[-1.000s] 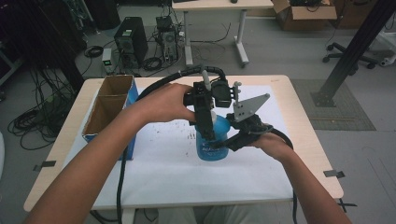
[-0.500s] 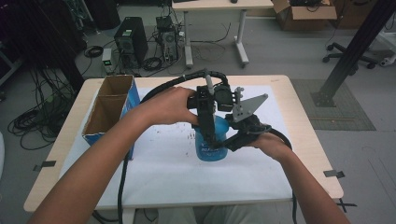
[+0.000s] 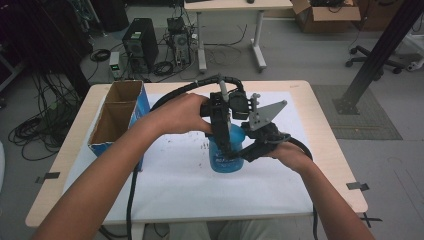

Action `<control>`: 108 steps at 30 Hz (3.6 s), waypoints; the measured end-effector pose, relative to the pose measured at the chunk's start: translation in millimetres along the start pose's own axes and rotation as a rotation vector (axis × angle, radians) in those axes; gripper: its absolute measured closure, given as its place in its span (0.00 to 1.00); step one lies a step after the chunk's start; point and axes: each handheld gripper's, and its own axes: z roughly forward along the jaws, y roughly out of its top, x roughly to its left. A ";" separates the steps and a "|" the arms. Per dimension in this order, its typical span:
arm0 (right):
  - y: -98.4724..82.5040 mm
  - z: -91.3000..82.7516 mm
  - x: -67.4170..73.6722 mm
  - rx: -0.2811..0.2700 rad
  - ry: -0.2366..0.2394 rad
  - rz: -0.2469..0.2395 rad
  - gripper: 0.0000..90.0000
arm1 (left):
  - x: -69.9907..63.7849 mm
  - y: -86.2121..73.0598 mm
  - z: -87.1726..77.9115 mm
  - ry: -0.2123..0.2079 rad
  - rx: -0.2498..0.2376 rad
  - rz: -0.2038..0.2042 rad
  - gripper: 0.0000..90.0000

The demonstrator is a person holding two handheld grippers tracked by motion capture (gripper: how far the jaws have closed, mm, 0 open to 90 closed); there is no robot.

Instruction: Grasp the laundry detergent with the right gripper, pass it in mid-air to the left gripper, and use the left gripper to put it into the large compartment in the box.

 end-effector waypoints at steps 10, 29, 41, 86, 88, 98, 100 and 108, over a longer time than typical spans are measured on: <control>0.6 0.6 0.4 0.001 0.003 -0.003 0.49 | -0.8 -0.3 0.7 -0.006 0.008 0.006 0.27; 1.1 1.6 0.1 0.002 0.003 -0.005 0.49 | -0.4 -0.2 0.7 -0.007 0.013 0.009 0.41; 2.0 1.3 0.6 -0.001 0.004 -0.016 0.49 | -2.2 0.1 -1.3 0.002 0.021 0.015 0.42; -25.3 -141.7 -29.1 0.389 -0.378 0.195 0.03 | 70.4 -105.5 -141.9 0.317 0.012 -0.955 0.42; -24.6 -141.5 -29.6 0.397 -0.373 0.196 0.03 | 72.5 -112.5 -146.0 0.330 0.011 -1.007 0.42; -19.8 -140.8 -27.3 0.423 -0.364 0.182 0.03 | 73.9 -156.0 -160.1 0.372 -0.004 -1.216 0.42; -19.5 -141.8 -27.1 0.425 -0.366 0.181 0.03 | 73.2 -164.7 -160.7 0.382 -0.008 -1.255 0.42; -18.0 -145.0 -28.8 0.424 -0.381 0.179 0.04 | 73.2 -191.9 -159.8 0.411 -0.012 -1.353 0.42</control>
